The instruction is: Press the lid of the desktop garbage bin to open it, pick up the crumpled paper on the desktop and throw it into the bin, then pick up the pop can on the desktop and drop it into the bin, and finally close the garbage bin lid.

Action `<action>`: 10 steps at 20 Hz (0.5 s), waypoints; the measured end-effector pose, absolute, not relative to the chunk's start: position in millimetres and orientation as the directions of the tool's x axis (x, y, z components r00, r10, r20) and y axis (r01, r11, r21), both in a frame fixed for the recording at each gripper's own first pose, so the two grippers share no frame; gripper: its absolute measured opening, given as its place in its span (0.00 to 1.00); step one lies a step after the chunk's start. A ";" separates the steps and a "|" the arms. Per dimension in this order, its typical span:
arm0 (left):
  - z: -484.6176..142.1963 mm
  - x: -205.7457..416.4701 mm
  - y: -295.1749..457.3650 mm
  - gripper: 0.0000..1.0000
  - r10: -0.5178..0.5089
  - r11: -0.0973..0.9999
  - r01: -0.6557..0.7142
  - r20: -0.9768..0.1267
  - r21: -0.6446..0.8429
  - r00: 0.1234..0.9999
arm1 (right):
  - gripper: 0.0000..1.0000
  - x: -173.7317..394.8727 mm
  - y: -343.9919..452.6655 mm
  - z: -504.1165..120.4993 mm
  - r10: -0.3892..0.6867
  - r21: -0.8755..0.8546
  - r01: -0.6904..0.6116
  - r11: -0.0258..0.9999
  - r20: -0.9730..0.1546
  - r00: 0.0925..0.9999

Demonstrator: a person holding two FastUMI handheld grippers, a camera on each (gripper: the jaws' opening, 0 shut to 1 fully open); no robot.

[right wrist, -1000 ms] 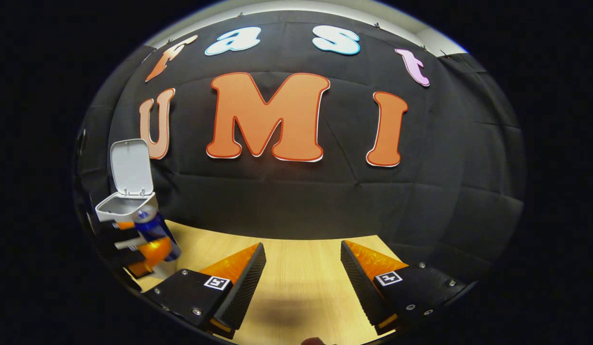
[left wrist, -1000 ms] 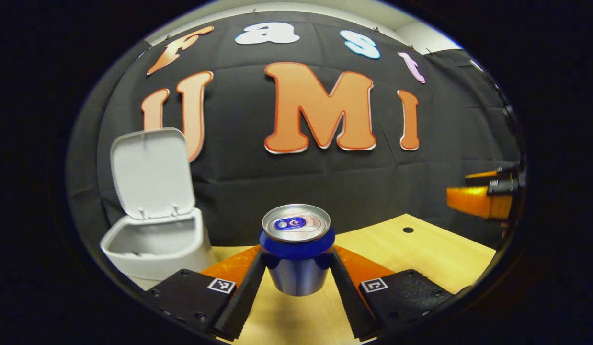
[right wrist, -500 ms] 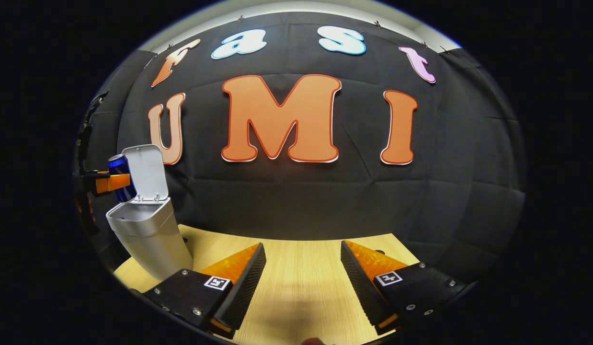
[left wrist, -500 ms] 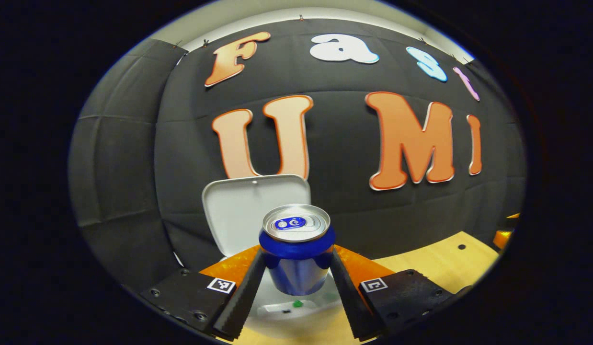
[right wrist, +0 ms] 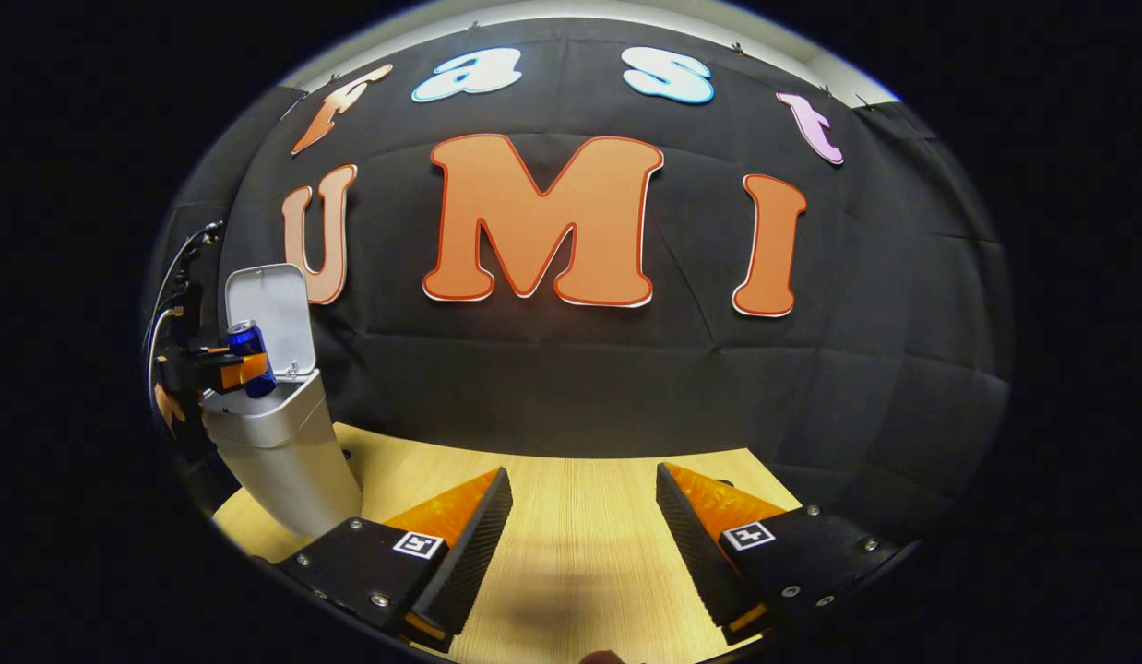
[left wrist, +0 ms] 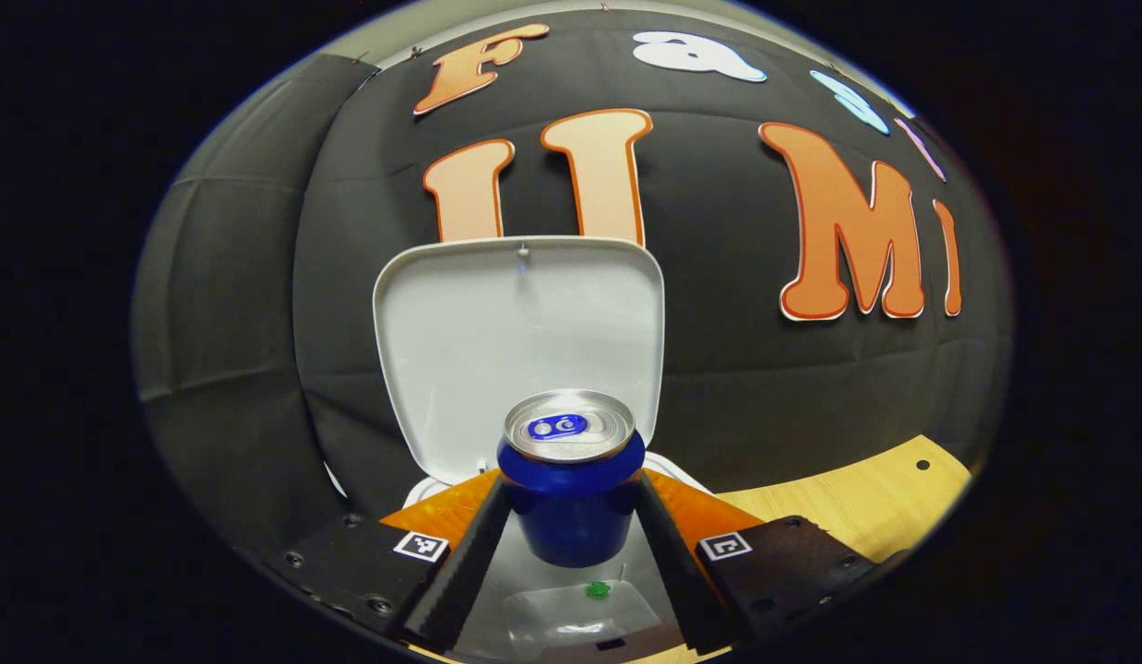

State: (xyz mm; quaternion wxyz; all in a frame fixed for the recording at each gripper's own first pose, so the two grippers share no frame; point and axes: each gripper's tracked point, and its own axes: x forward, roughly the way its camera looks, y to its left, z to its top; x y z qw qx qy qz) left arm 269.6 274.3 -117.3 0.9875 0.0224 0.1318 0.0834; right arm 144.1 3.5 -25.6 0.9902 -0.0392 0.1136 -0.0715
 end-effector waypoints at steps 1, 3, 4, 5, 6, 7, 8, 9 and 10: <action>-123.8 269.0 273.5 0.84 0.165 0.986 -0.153 -0.264 0.066 0.950 | 0.94 144.5 3.9 -26.6 -0.154 -0.095 0.136 0.986 -0.222 0.963; -126.3 265.9 270.7 0.91 0.158 0.987 -0.145 -0.271 0.069 0.950 | 0.94 145.7 4.0 -27.2 -0.157 -0.093 0.139 0.986 -0.224 0.962; -123.4 264.0 269.1 0.91 0.154 0.988 -0.141 -0.266 0.066 0.952 | 0.94 146.4 4.3 -26.4 -0.157 -0.093 0.139 0.986 -0.221 0.963; -118.5 262.1 266.8 0.92 0.148 0.989 -0.135 -0.258 0.065 0.955 | 0.94 147.0 4.6 -26.3 -0.157 -0.092 0.139 0.986 -0.221 0.963; -111.2 258.8 265.8 0.94 0.148 0.988 -0.135 -0.249 0.071 0.957 | 0.94 147.0 3.5 -25.5 -0.159 -0.092 0.142 0.986 -0.219 0.963; -101.7 255.2 263.0 0.94 0.142 0.988 -0.125 -0.238 0.085 0.961 | 0.94 146.5 2.8 -24.4 -0.157 -0.089 0.141 0.986 -0.217 0.963; -87.4 251.0 262.0 0.93 0.144 0.987 -0.122 -0.226 0.107 0.963 | 0.94 146.1 1.2 -24.1 -0.160 -0.088 0.143 0.986 -0.217 0.963; -66.5 249.1 258.0 0.93 0.129 0.987 -0.108 -0.188 0.118 0.974 | 0.94 145.4 -0.5 -23.7 -0.159 -0.088 0.143 0.986 -0.214 0.964; -40.6 249.7 255.6 0.93 0.127 0.986 -0.109 -0.141 0.128 0.982 | 0.94 144.5 -2.3 -23.7 -0.162 -0.089 0.146 0.985 -0.215 0.963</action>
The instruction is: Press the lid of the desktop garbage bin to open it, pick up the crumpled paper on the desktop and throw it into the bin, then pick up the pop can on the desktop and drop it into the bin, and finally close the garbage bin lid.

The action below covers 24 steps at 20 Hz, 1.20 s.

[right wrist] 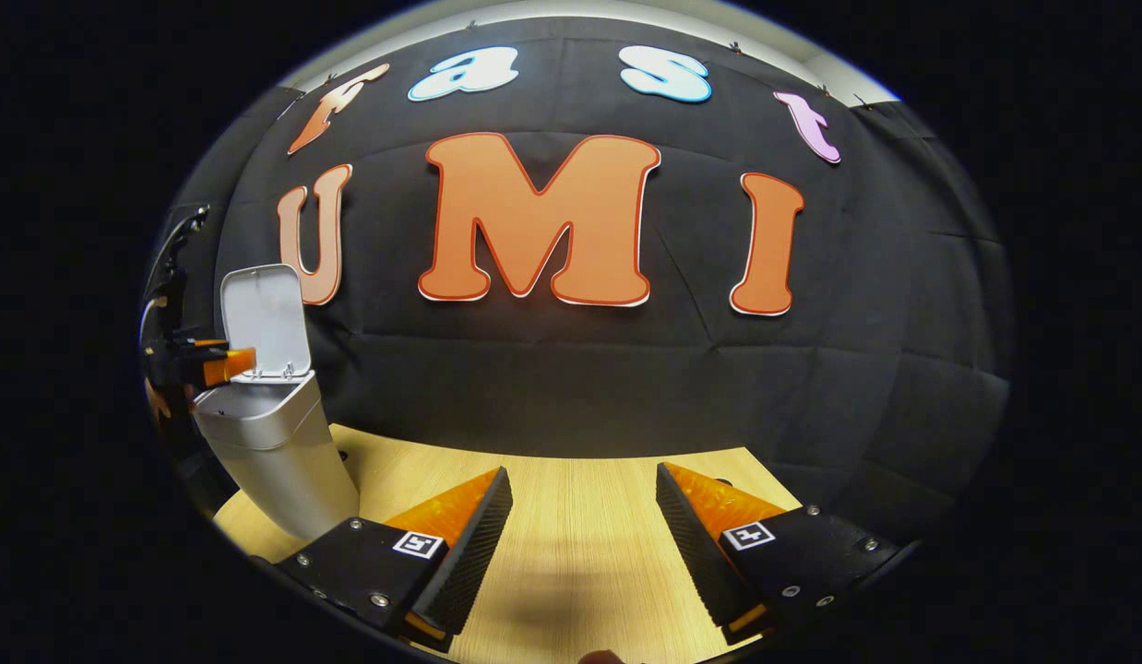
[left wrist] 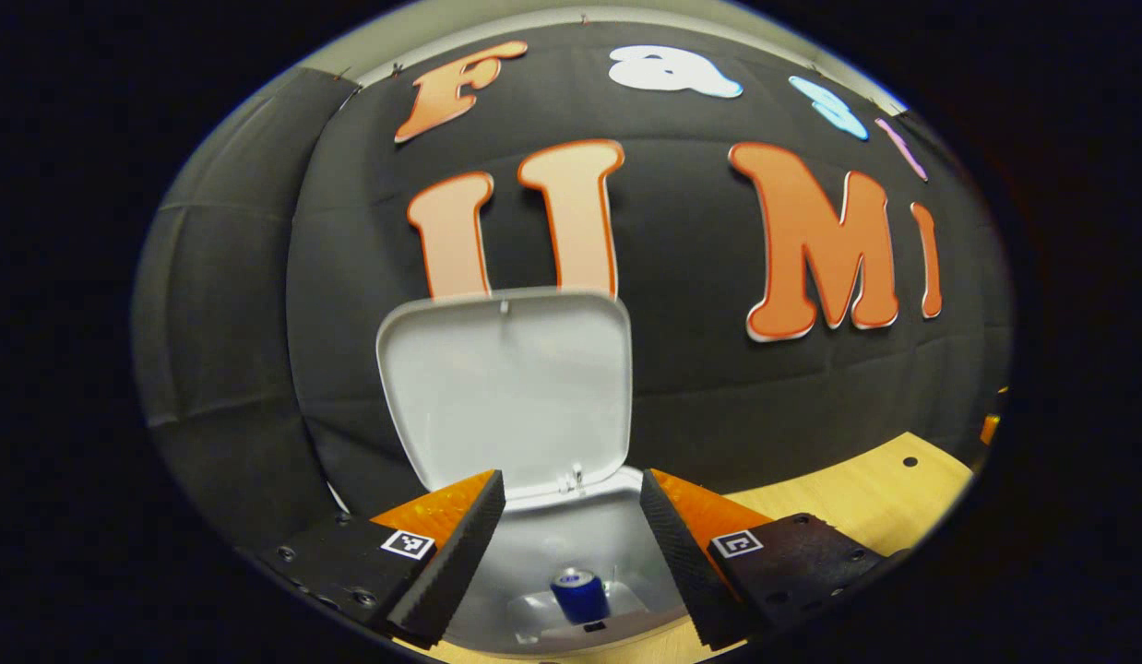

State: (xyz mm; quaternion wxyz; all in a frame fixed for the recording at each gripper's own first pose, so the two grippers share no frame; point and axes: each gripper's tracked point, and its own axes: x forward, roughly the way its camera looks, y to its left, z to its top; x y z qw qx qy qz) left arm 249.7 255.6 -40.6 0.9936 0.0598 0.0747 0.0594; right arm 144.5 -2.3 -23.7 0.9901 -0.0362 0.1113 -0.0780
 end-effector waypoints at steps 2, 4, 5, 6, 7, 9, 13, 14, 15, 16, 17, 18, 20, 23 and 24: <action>12.6 249.8 250.4 0.93 0.107 0.988 -0.098 -0.074 0.118 0.992 | 0.94 142.0 -4.6 -23.1 -0.162 -0.084 0.147 0.986 -0.212 0.964; 55.0 259.7 259.5 0.99 0.113 0.990 -0.110 -0.028 0.086 0.993 | 0.94 138.9 -5.1 -23.1 -0.157 -0.076 0.144 0.987 -0.212 0.964; 72.0 269.0 268.9 0.99 0.133 0.987 -0.133 0.002 0.093 0.991 | 0.94 136.6 -6.6 -22.8 -0.158 -0.074 0.146 0.987 -0.209 0.965; 84.1 276.8 277.9 0.95 0.149 0.983 -0.149 0.012 0.104 0.989 | 0.94 134.5 -6.3 -22.6 -0.155 -0.070 0.144 0.987 -0.208 0.966; 90.4 286.4 281.2 0.95 0.145 0.984 -0.145 0.008 0.104 0.989 | 0.94 132.4 -8.3 -23.4 -0.158 -0.072 0.146 0.987 -0.207 0.965; 96.4 312.8 291.2 0.94 0.150 0.986 -0.148 -0.013 0.074 0.989 | 0.94 127.5 -11.4 -25.2 -0.161 -0.074 0.148 0.986 -0.212 0.964; 79.2 359.0 315.6 0.95 0.182 0.983 -0.178 -0.108 0.051 0.977 | 0.94 121.9 -21.1 -26.8 -0.179 -0.063 0.169 0.984 -0.216 0.960; 73.8 367.6 315.9 0.94 0.175 0.980 -0.161 -0.127 0.114 0.976 | 0.94 121.7 -24.8 -27.5 -0.187 -0.061 0.178 0.982 -0.218 0.958; 66.9 373.8 315.7 0.94 0.184 0.973 -0.158 -0.153 0.168 0.971 | 0.94 121.4 -25.9 -28.4 -0.189 -0.058 0.181 0.982 -0.221 0.957; 62.4 383.3 311.1 0.94 0.166 0.974 -0.136 -0.165 0.179 0.972 | 0.94 122.4 -27.4 -29.7 -0.194 -0.057 0.186 0.981 -0.225 0.955; 54.4 387.9 313.3 0.95 0.173 0.973 -0.140 -0.179 0.183 0.969 | 0.94 122.6 -26.7 -30.9 -0.191 -0.050 0.184 0.982 -0.230 0.954; 44.8 387.6 312.5 0.93 0.166 0.977 -0.132 -0.211 0.168 0.963 | 0.94 123.2 -26.5 -31.2 -0.191 -0.047 0.186 0.982 -0.233 0.953; 43.4 384.0 311.6 0.99 0.147 0.987 -0.130 -0.212 0.092 0.966 | 0.94 123.1 -25.0 -29.2 -0.189 -0.051 0.182 0.982 -0.225 0.956; 25.2 359.2 306.6 0.94 0.113 0.992 -0.122 -0.287 -0.014 0.951 | 0.94 122.2 -25.4 -32.7 -0.185 -0.054 0.177 0.983 -0.231 0.955; 14.5 352.0 303.4 0.95 0.102 0.992 -0.122 -0.329 -0.041 0.939 | 0.94 123.2 -23.4 -32.8 -0.180 -0.048 0.173 0.984 -0.232 0.956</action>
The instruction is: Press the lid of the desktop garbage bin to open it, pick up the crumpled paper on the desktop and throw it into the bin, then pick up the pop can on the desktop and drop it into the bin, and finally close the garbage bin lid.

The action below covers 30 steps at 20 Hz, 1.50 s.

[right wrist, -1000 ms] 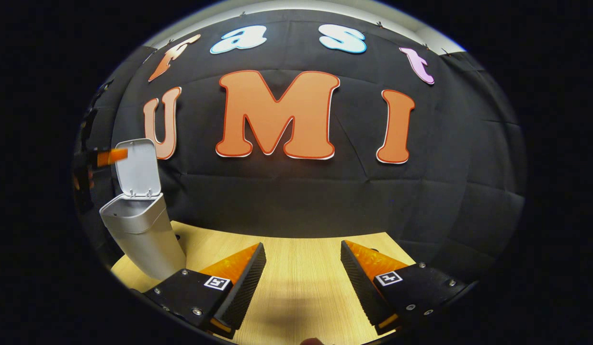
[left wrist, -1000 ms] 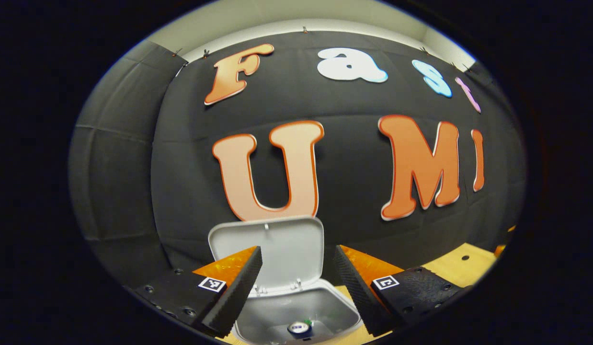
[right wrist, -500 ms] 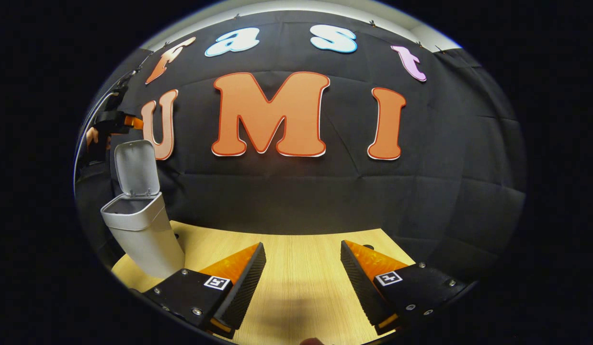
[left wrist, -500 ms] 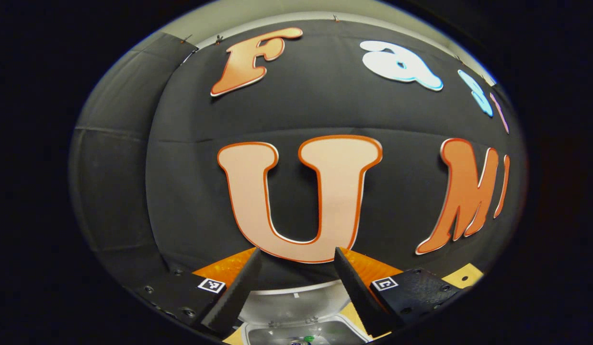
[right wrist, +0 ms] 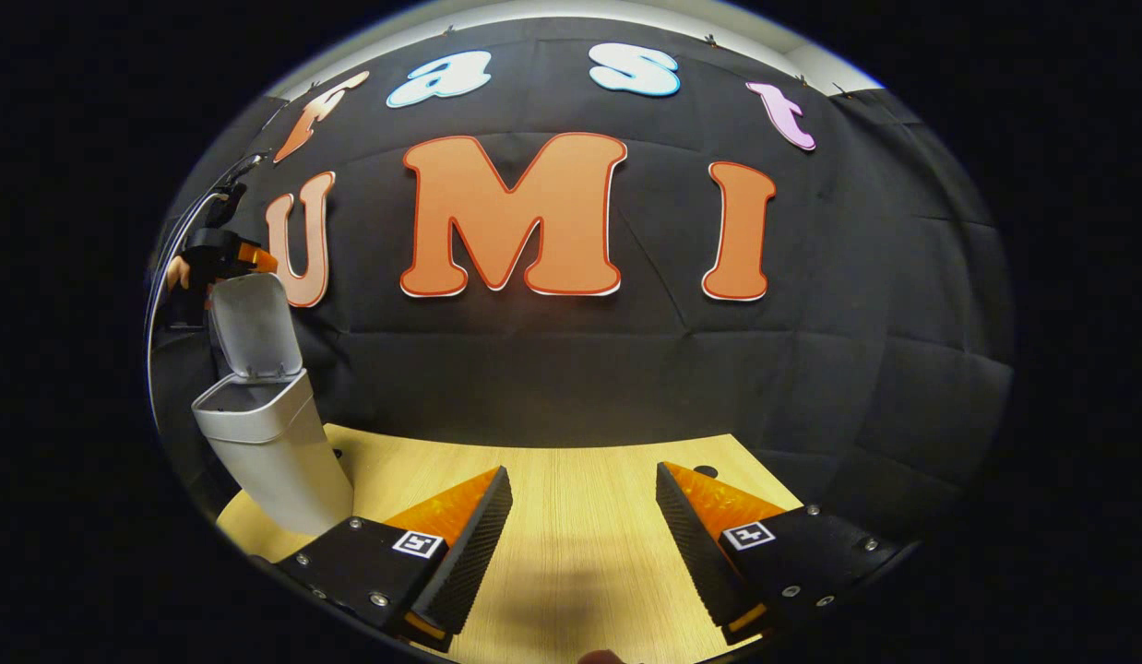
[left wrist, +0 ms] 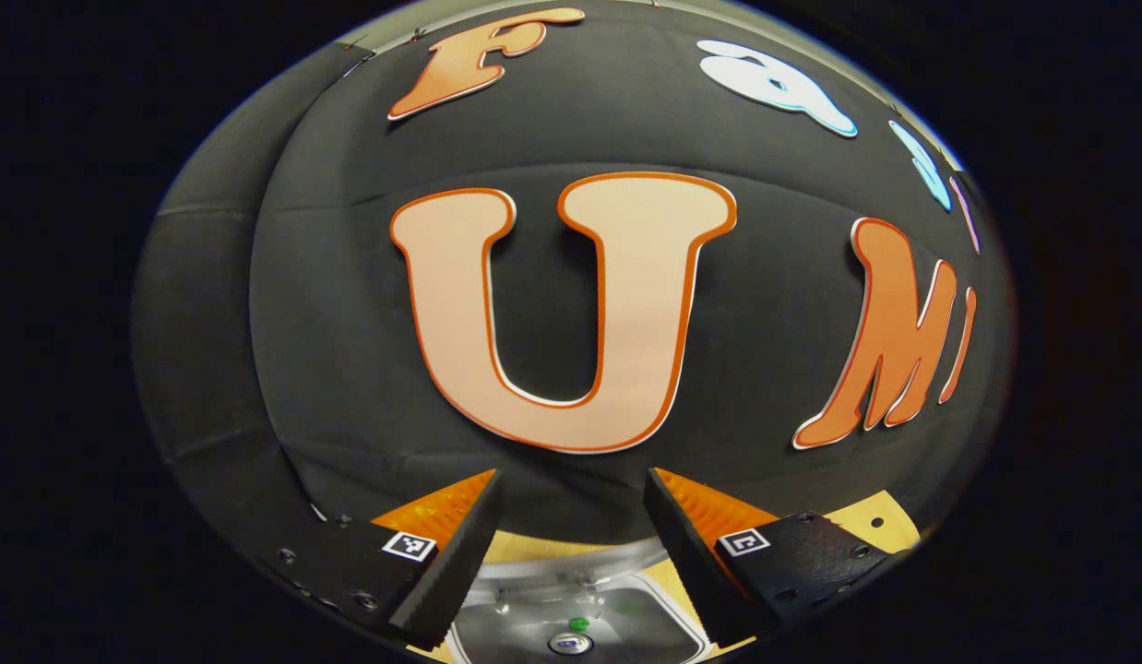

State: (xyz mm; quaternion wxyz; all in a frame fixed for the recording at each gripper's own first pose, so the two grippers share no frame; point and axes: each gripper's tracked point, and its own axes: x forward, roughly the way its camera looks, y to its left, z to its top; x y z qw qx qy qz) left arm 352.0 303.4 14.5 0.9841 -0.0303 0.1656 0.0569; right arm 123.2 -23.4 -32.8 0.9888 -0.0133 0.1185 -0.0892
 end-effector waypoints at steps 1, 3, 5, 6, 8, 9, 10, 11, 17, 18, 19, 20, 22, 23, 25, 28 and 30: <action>7.2 339.0 304.2 0.95 0.103 0.990 -0.132 -0.371 -0.055 0.923 | 0.94 124.5 -23.1 -34.2 -0.179 -0.048 0.173 0.984 -0.234 0.956; -11.2 316.4 296.7 0.97 0.087 0.988 -0.131 -0.410 -0.083 0.908 | 0.94 125.3 -20.2 -34.8 -0.173 -0.047 0.166 0.985 -0.233 0.957; -25.8 290.0 288.6 0.95 0.085 0.987 -0.135 -0.424 -0.089 0.902 | 0.94 125.5 -16.6 -39.7 -0.161 -0.045 0.155 0.987 -0.240 0.957; -33.1 279.8 283.4 0.96 0.086 0.986 -0.137 -0.425 -0.091 0.901 | 0.94 125.4 -15.0 -42.0 -0.155 -0.046 0.148 0.988 -0.245 0.957; -52.2 261.0 272.4 0.95 0.084 0.988 -0.131 -0.440 -0.077 0.894 | 0.94 125.6 -12.0 -41.1 -0.148 -0.044 0.142 0.989 -0.241 0.959; -64.0 252.4 267.2 0.95 0.077 0.990 -0.124 -0.462 -0.072 0.884 | 0.94 127.4 -9.2 -38.9 -0.141 -0.040 0.136 0.990 -0.233 0.962; -76.3 244.3 265.0 0.95 0.074 0.989 -0.126 -0.483 -0.076 0.873 | 0.94 127.7 -8.1 -39.1 -0.141 -0.044 0.134 0.990 -0.235 0.962; -88.8 237.9 263.7 0.95 0.078 0.986 -0.141 -0.504 -0.088 0.860 | 0.94 127.7 -7.0 -38.5 -0.138 -0.047 0.130 0.990 -0.234 0.963; -121.8 212.2 261.0 0.98 0.134 0.987 -0.158 -0.545 0.003 0.828 | 0.94 123.5 -16.9 -47.1 -0.150 -0.045 0.144 0.989 -0.254 0.955; -121.5 210.2 256.0 0.96 0.121 0.987 -0.160 -0.560 -0.021 0.819 | 0.94 122.7 -17.8 -47.9 -0.154 -0.042 0.148 0.988 -0.257 0.954; -124.4 206.4 257.0 0.96 0.117 0.989 -0.148 -0.571 -0.009 0.813 | 0.94 122.4 -19.3 -47.7 -0.158 -0.041 0.153 0.987 -0.255 0.954; -125.6 207.9 260.8 0.98 0.119 0.989 -0.149 -0.560 -0.007 0.820 | 0.94 122.8 -20.8 -47.9 -0.160 -0.038 0.155 0.987 -0.254 0.954; -128.6 205.9 257.1 0.98 0.120 0.988 -0.153 -0.559 -0.012 0.820 | 0.94 124.4 -21.2 -48.6 -0.158 -0.032 0.155 0.987 -0.257 0.953; -129.8 204.8 256.3 0.98 0.115 0.989 -0.147 -0.558 -0.012 0.822 | 0.94 125.0 -22.3 -48.3 -0.162 -0.029 0.159 0.987 -0.255 0.953; -124.3 205.1 259.2 0.98 0.120 0.991 -0.132 -0.542 0.017 0.832 | 0.94 126.3 -21.7 -47.4 -0.161 -0.026 0.159 0.987 -0.249 0.955; -118.3 205.6 257.0 0.98 0.115 0.992 -0.123 -0.522 0.020 0.845 | 0.94 126.3 -22.5 -48.3 -0.159 -0.025 0.158 0.987 -0.251 0.955; -123.9 195.0 251.4 0.96 0.125 0.990 -0.141 -0.514 0.008 0.849 | 0.94 125.7 -23.2 -46.4 -0.159 -0.025 0.158 0.987 -0.250 0.955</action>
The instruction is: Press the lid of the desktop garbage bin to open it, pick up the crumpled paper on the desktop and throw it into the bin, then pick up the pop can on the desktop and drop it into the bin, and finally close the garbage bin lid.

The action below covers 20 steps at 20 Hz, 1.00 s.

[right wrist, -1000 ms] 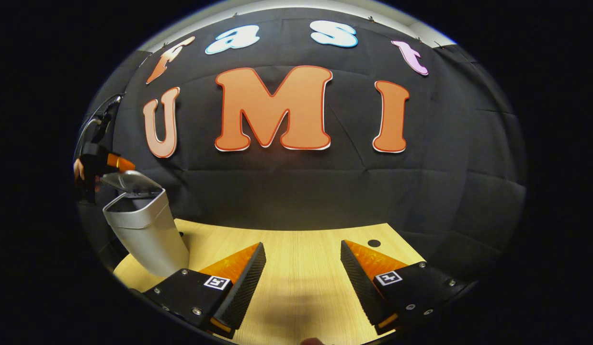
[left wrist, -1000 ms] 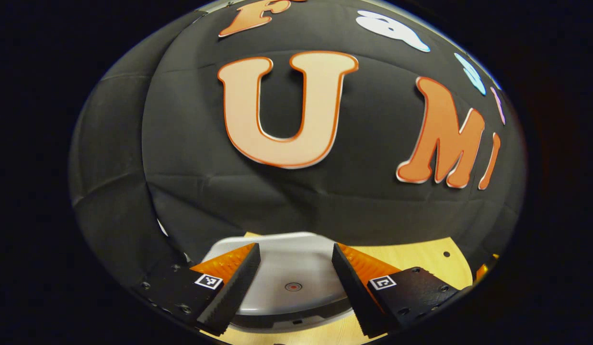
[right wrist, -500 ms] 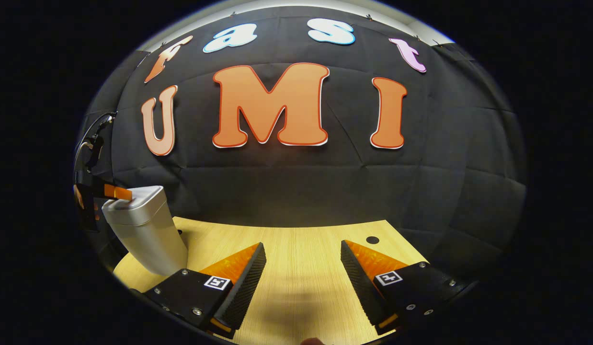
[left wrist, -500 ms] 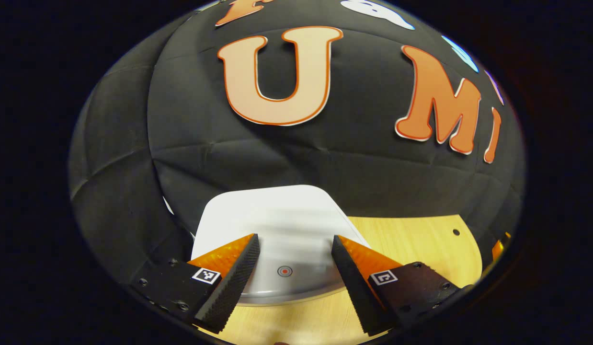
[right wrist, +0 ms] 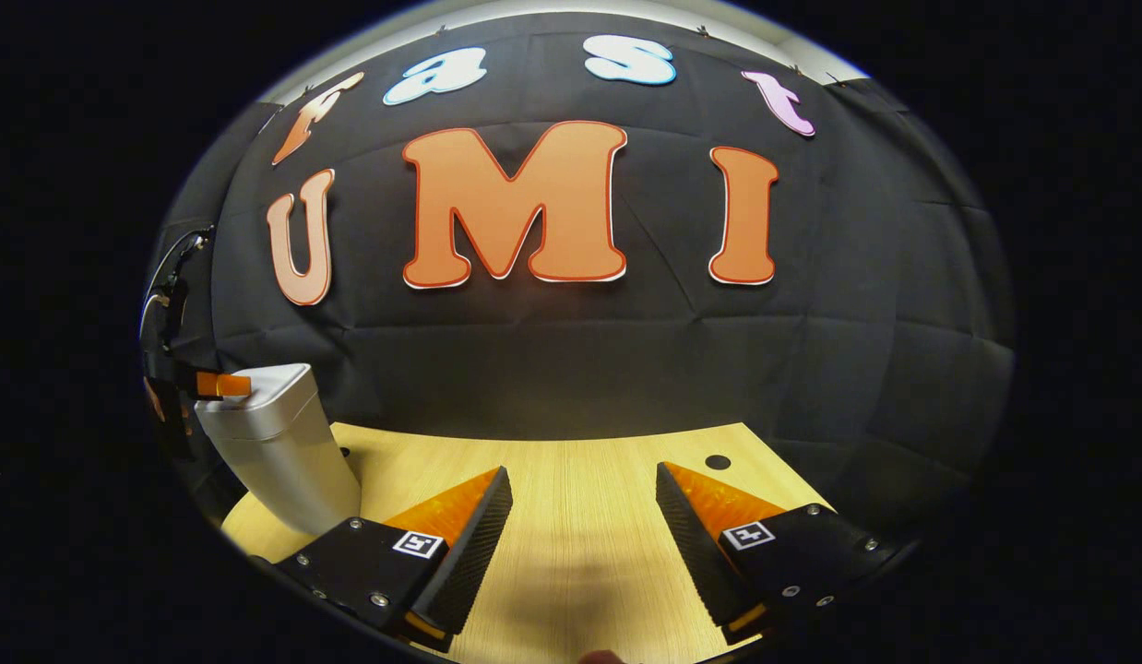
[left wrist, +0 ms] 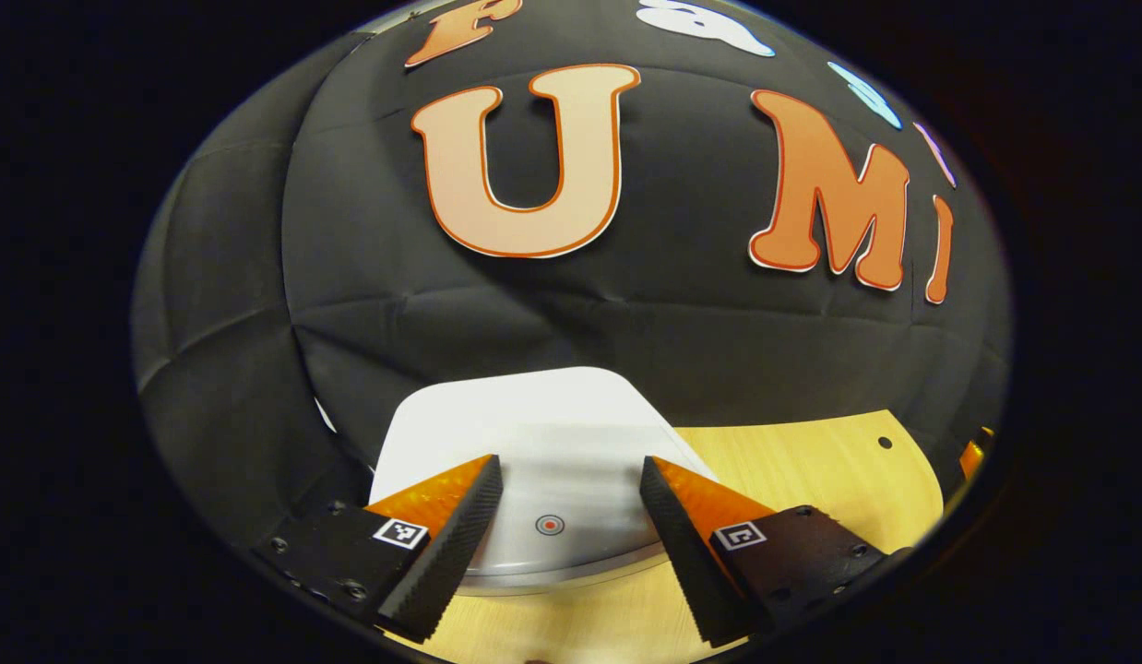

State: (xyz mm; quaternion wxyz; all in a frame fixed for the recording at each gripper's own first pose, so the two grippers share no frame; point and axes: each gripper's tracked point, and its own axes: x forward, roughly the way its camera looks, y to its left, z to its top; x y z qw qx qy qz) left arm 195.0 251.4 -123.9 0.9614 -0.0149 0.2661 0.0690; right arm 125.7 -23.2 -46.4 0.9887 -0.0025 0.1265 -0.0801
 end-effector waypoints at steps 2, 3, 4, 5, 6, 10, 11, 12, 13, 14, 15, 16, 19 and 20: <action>-119.5 191.5 249.9 0.97 0.137 0.985 -0.171 -0.502 -0.023 0.854 | 0.94 122.7 -28.4 -42.7 -0.169 -0.026 0.168 0.985 -0.243 0.955; -112.0 189.4 248.1 0.98 0.135 0.985 -0.171 -0.477 -0.032 0.868 | 0.94 121.7 -30.3 -41.6 -0.170 -0.024 0.169 0.985 -0.242 0.955; -103.1 183.7 244.2 0.97 0.142 0.984 -0.176 -0.462 -0.031 0.875 | 0.94 120.3 -32.9 -39.9 -0.177 -0.024 0.176 0.984 -0.241 0.954; -86.6 172.7 233.6 0.97 0.136 0.986 -0.166 -0.433 -0.030 0.891 | 0.94 119.6 -34.2 -37.8 -0.176 -0.020 0.177 0.984 -0.238 0.955; -74.6 165.3 224.7 0.97 0.134 0.986 -0.162 -0.413 -0.034 0.901 | 0.94 118.7 -35.8 -36.0 -0.178 -0.016 0.180 0.984 -0.235 0.956; -31.0 140.4 179.2 0.96 0.099 0.992 -0.117 -0.283 -0.048 0.954 | 0.94 113.5 -34.5 -28.4 -0.167 -0.014 0.168 0.986 -0.217 0.962; -22.6 134.5 161.4 0.96 0.081 0.994 -0.098 -0.250 -0.058 0.965 | 0.94 110.7 -34.8 -25.6 -0.166 -0.015 0.167 0.986 -0.210 0.964; -15.3 128.3 145.9 0.96 0.066 0.995 -0.080 -0.218 -0.056 0.974 | 0.94 108.3 -34.8 -22.5 -0.165 -0.016 0.165 0.986 -0.201 0.966; -14.5 122.4 131.7 0.96 0.055 0.997 -0.065 -0.196 -0.047 0.979 | 0.94 105.4 -36.0 -20.3 -0.166 -0.017 0.166 0.986 -0.191 0.967; -11.7 115.1 119.1 0.95 0.041 0.998 -0.047 -0.177 -0.032 0.983 | 0.94 102.5 -36.5 -17.4 -0.165 -0.016 0.165 0.986 -0.180 0.970; -9.8 106.3 106.3 0.95 0.026 0.999 -0.030 -0.162 -0.021 0.986 | 0.94 98.4 -37.7 -15.2 -0.168 -0.016 0.168 0.986 -0.173 0.971; -9.3 98.9 91.6 0.95 0.005 1.000 -0.006 -0.150 -0.009 0.989 | 0.94 94.9 -38.3 -12.9 -0.164 -0.014 0.164 0.986 -0.165 0.973; -15.4 77.5 58.5 0.95 -0.032 0.999 0.034 -0.135 0.016 0.990 | 0.94 81.0 -42.6 -9.6 -0.166 -0.015 0.165 0.986 -0.145 0.975; -18.6 69.9 50.1 0.95 -0.037 0.999 0.039 -0.132 0.015 0.991 | 0.94 76.9 -44.7 -8.1 -0.168 -0.014 0.168 0.986 -0.138 0.976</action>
